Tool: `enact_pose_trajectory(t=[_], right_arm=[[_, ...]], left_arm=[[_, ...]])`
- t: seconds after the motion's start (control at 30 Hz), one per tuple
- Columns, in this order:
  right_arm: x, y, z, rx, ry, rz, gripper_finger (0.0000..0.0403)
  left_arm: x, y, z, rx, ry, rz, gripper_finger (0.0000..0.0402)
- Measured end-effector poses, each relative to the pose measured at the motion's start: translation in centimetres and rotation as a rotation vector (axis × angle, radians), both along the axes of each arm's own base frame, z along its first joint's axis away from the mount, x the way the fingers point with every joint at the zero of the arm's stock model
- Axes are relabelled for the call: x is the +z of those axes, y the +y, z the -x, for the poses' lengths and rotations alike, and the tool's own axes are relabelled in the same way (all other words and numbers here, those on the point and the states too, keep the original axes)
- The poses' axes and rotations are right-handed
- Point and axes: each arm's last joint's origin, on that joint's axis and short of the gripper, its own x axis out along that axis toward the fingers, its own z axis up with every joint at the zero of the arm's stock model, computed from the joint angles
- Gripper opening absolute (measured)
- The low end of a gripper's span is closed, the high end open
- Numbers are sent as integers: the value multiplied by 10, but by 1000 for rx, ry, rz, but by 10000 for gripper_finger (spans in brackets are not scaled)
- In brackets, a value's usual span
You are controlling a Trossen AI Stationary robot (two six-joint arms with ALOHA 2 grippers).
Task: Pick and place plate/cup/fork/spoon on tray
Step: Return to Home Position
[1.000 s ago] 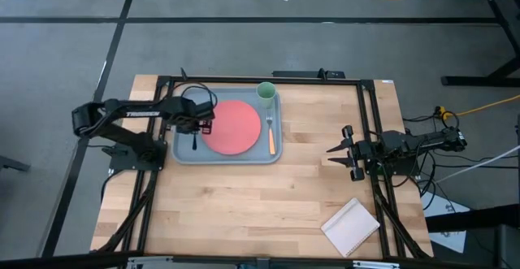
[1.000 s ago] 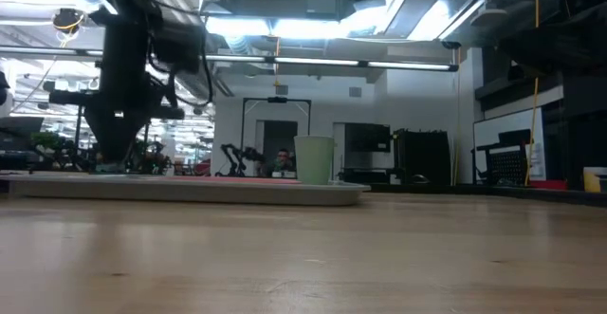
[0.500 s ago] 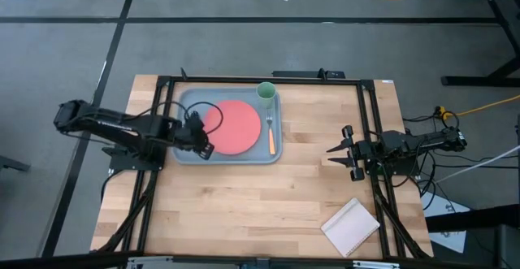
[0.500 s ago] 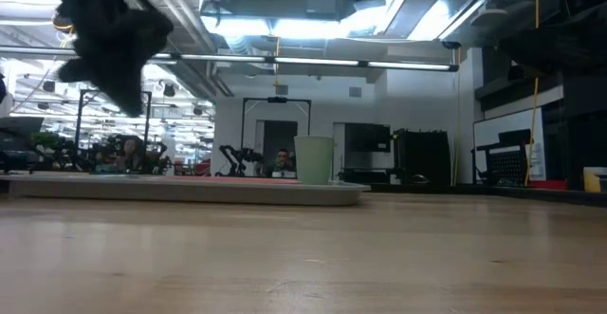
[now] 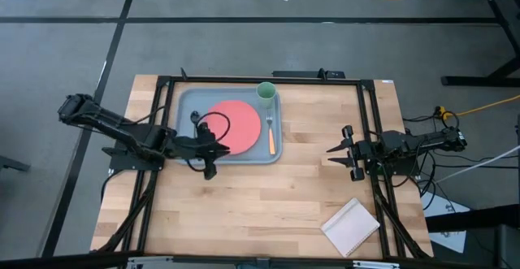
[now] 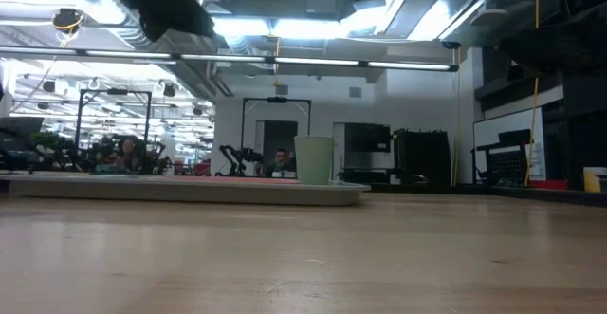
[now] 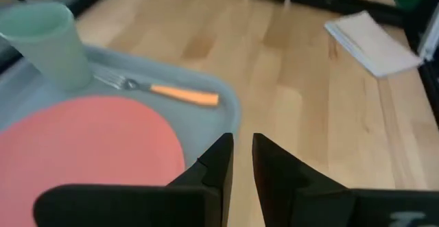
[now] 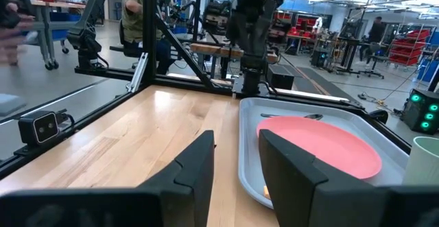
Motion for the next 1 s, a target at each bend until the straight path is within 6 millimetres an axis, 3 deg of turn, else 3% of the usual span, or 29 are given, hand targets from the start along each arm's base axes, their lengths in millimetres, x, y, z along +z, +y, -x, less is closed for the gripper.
enact_pose_trajectory(t=[0.13, 0.4, 0.57, 0.7, 0.83, 1.0], right_arm=[[0, 0, 0, 0, 0, 0, 122], [0, 0, 0, 0, 0, 0, 122], [0, 0, 0, 0, 0, 0, 122], [0, 0, 0, 0, -1, 0, 122], [0, 0, 0, 0, -1, 0, 122], [0, 0, 0, 0, 0, 0, 122]], left_arm=[[-5, -1, -1, 22, 32, -66, 49], [-4, -3, -1, 12, 19, -31, 49], [3, -2, 0, 86, -28, -243, 49], [12, -3, 15, -61, -77, -335, 49], [15, 2, 39, -156, -204, -305, 49], [-7, 7, 59, -273, -376, -386, 49]])
